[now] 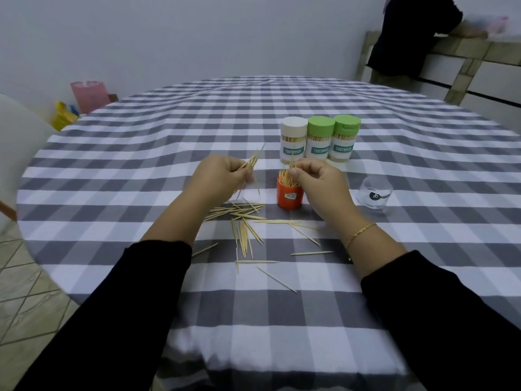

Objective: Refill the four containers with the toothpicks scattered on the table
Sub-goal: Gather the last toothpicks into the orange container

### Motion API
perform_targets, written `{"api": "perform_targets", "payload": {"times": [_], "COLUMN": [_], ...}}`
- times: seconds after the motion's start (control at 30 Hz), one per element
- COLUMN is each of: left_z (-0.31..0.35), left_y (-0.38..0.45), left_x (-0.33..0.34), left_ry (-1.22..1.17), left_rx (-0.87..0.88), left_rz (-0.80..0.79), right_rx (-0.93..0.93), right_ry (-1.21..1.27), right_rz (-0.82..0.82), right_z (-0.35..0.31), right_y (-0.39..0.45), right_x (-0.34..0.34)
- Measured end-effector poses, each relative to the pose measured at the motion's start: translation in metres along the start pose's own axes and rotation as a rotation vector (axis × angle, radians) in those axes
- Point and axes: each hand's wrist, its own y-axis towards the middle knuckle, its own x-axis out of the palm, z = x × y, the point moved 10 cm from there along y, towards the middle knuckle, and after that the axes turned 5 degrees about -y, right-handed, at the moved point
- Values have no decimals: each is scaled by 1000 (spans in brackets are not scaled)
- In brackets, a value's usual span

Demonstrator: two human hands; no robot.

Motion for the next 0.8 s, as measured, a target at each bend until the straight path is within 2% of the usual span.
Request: {"api": "perform_targets", "payload": {"times": [0.33,0.5,0.63,0.8], "left_z": [12,26,35,31], "left_y": [7,8,6,2], "left_x": [0,12,31,54], "left_ry": [-461,-703,-798,-779], "left_rx": [-8,19,27,38], "left_rz": [125,123,70,16], "right_rx": [-39,-41,-80,-108], "right_ry": [73,140,157,185], "right_rz": [-31,-31,-18,-63], "right_z": [-4,-2,-6,-11], "right_y": [-1,0,-1,-1], "right_x": [1,2,0,5]}}
